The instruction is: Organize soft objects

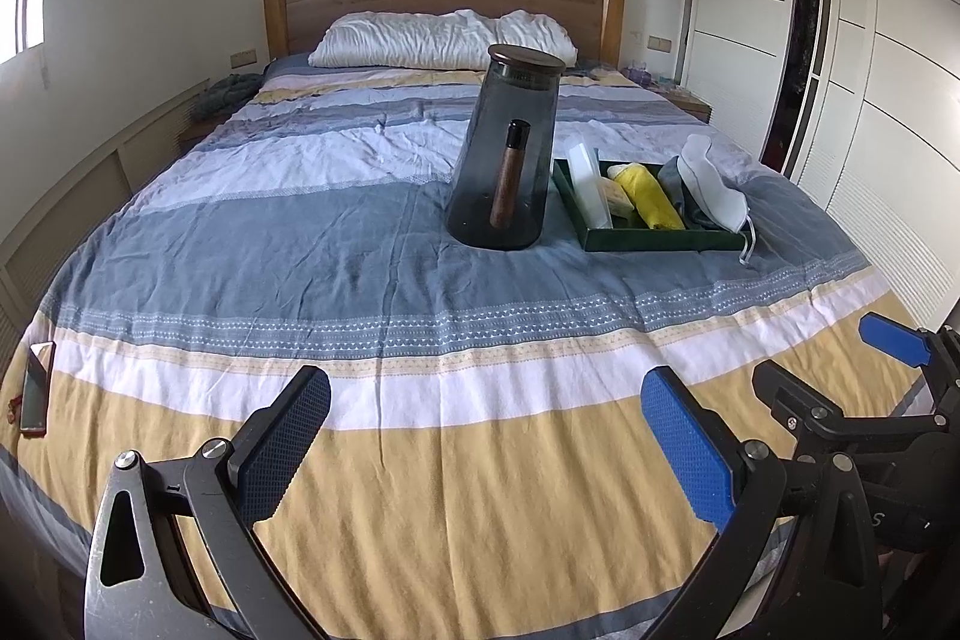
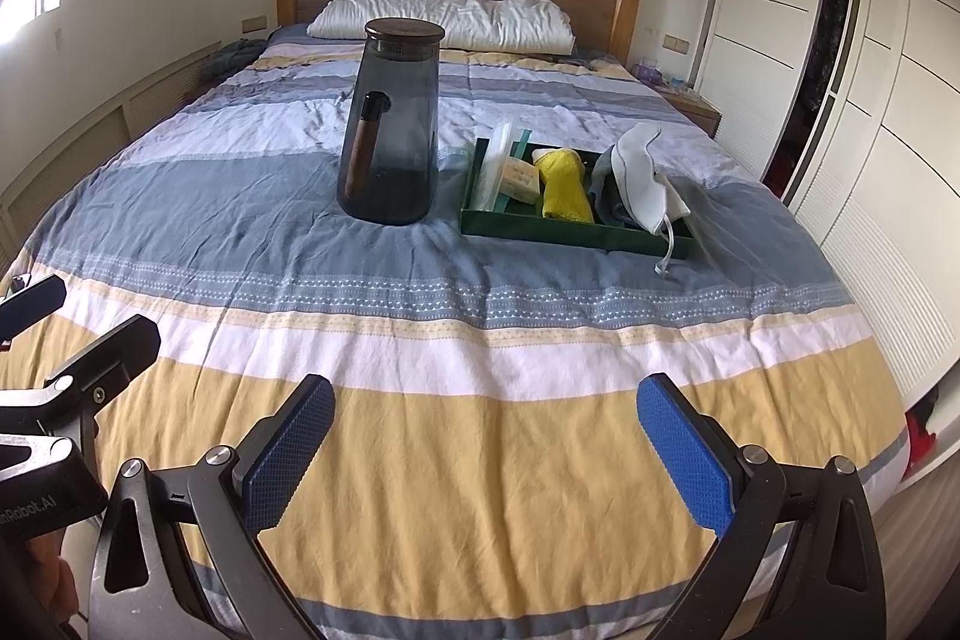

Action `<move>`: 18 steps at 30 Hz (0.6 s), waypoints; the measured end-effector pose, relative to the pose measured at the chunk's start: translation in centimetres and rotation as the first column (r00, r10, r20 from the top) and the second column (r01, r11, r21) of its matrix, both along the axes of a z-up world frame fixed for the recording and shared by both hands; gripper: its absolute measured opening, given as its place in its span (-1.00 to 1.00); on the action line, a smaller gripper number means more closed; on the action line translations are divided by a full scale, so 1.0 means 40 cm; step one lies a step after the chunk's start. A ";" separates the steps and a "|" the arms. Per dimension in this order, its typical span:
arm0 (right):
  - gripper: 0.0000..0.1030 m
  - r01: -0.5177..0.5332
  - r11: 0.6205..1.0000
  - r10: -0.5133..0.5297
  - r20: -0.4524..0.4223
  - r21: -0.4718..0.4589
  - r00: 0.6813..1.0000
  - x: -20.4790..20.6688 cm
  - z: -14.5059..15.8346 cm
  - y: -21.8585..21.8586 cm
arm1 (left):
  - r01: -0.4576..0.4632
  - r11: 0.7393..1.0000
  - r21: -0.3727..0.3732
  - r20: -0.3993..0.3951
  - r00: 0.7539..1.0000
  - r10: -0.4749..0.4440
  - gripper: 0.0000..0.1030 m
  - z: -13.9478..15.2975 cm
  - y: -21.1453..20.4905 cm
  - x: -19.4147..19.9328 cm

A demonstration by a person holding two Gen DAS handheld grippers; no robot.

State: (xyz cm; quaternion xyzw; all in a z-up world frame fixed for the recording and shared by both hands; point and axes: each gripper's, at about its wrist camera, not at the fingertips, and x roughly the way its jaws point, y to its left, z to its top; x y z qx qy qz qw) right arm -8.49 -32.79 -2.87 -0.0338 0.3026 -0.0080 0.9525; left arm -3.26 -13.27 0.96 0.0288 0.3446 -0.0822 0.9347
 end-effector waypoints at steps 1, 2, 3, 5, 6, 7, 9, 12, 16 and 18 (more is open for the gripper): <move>0.99 -0.001 1.000 0.001 0.000 -0.002 1.000 0.002 0.002 0.000 | -0.001 1.000 -0.001 0.003 1.000 0.001 0.97 0.000 0.000 0.000; 0.99 -0.001 1.000 0.001 -0.002 -0.003 1.000 0.001 0.002 0.000 | -0.002 1.000 0.000 0.006 1.000 0.002 0.97 0.000 0.000 -0.001; 0.99 -0.001 1.000 0.001 -0.001 -0.003 1.000 0.001 0.003 -0.002 | -0.002 1.000 0.000 0.008 1.000 0.002 0.97 0.001 0.000 -0.002; 0.99 -0.002 1.000 0.002 -0.001 -0.003 1.000 0.002 0.003 0.000 | -0.002 1.000 -0.001 0.009 1.000 0.002 0.97 0.001 0.000 -0.003; 0.99 -0.002 1.000 0.002 -0.001 -0.004 1.000 0.002 0.003 -0.001 | -0.002 1.000 0.000 0.010 1.000 0.002 0.97 0.001 0.000 -0.003; 0.99 -0.002 1.000 0.002 0.000 -0.003 1.000 0.001 0.002 0.000 | -0.002 1.000 0.000 0.011 1.000 0.002 0.97 0.002 0.000 -0.003; 0.99 -0.003 1.000 0.003 0.002 -0.006 1.000 0.002 0.006 -0.003 | -0.004 1.000 0.000 0.012 1.000 0.004 0.97 0.003 0.001 -0.004; 0.99 -0.004 1.000 0.004 0.001 -0.007 1.000 0.002 0.007 -0.001 | -0.006 1.000 0.002 0.013 1.000 0.006 0.97 0.004 0.001 -0.003; 0.99 -0.009 1.000 0.009 0.001 -0.011 1.000 0.003 0.011 -0.003 | -0.010 1.000 -0.002 0.011 1.000 0.010 0.97 0.004 0.005 0.001; 0.99 -0.011 1.000 0.011 0.001 -0.016 1.000 0.005 0.012 -0.002 | -0.009 1.000 -0.002 0.010 1.000 0.009 0.97 0.004 0.005 0.001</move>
